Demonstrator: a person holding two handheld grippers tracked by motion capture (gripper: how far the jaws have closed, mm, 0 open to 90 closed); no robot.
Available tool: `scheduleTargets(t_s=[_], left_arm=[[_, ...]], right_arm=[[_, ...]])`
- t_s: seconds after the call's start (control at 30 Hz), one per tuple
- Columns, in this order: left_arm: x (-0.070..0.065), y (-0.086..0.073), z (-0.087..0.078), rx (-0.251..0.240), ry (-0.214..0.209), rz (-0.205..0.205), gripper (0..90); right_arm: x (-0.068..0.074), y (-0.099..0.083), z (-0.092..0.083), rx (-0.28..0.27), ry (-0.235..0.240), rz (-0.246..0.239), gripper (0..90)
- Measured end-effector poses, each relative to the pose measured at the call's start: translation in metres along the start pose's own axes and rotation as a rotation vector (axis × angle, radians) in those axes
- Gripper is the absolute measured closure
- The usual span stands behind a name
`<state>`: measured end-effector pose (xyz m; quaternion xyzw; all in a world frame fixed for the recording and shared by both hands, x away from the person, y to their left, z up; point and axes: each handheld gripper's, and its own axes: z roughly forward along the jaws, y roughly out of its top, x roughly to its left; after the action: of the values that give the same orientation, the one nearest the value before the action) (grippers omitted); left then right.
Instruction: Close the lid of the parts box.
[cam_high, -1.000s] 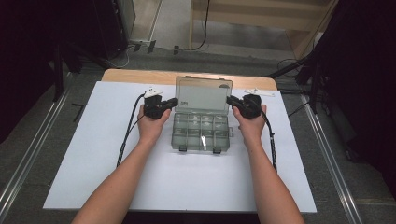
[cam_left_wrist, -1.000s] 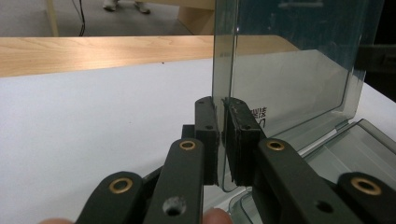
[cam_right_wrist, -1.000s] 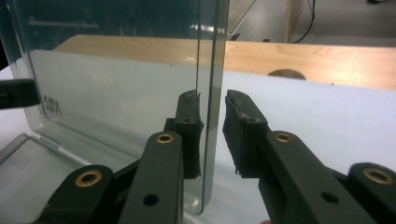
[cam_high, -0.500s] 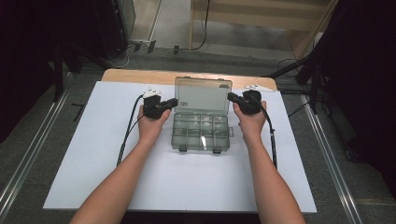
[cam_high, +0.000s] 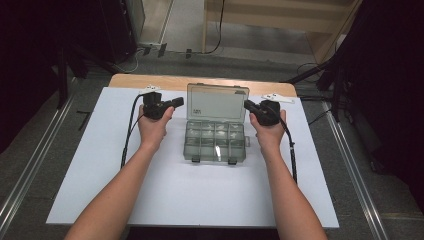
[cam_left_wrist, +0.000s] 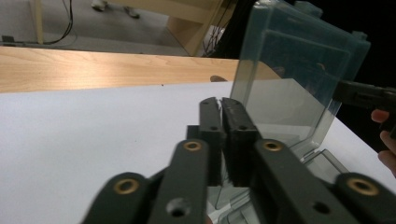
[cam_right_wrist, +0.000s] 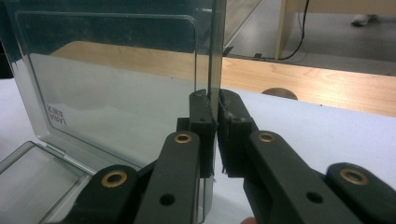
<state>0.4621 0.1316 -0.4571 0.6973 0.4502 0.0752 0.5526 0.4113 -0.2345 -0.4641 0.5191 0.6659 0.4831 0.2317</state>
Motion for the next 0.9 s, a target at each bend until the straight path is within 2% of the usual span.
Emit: scheduleTargets(t_s=[0.07,0.27,0.3,0.37,0.6,0.9], left_arm=[[0.003,0.006,0.005,0.002,0.007,-0.032,89.7],[0.004,0.012,0.015,0.021,-0.002,-0.051,89.8],[0.005,0.014,0.017,0.021,-0.009,-0.069,89.8],[0.005,0.015,0.019,0.022,-0.014,-0.076,89.8],[0.001,0.019,0.025,0.038,-0.042,-0.074,89.8],[-0.004,0.02,0.024,0.045,-0.075,-0.045,89.8]], right_arm=[[0.001,-0.001,-0.002,-0.005,0.001,-0.011,87.0],[0.002,-0.004,-0.005,-0.02,0.0,-0.028,86.8],[0.003,-0.005,-0.006,-0.026,-0.003,-0.035,86.8],[0.003,-0.005,-0.006,-0.028,-0.004,-0.038,86.7],[0.003,-0.009,-0.01,-0.047,0.008,-0.058,86.4],[0.003,-0.01,-0.014,-0.048,0.021,-0.07,86.0]])
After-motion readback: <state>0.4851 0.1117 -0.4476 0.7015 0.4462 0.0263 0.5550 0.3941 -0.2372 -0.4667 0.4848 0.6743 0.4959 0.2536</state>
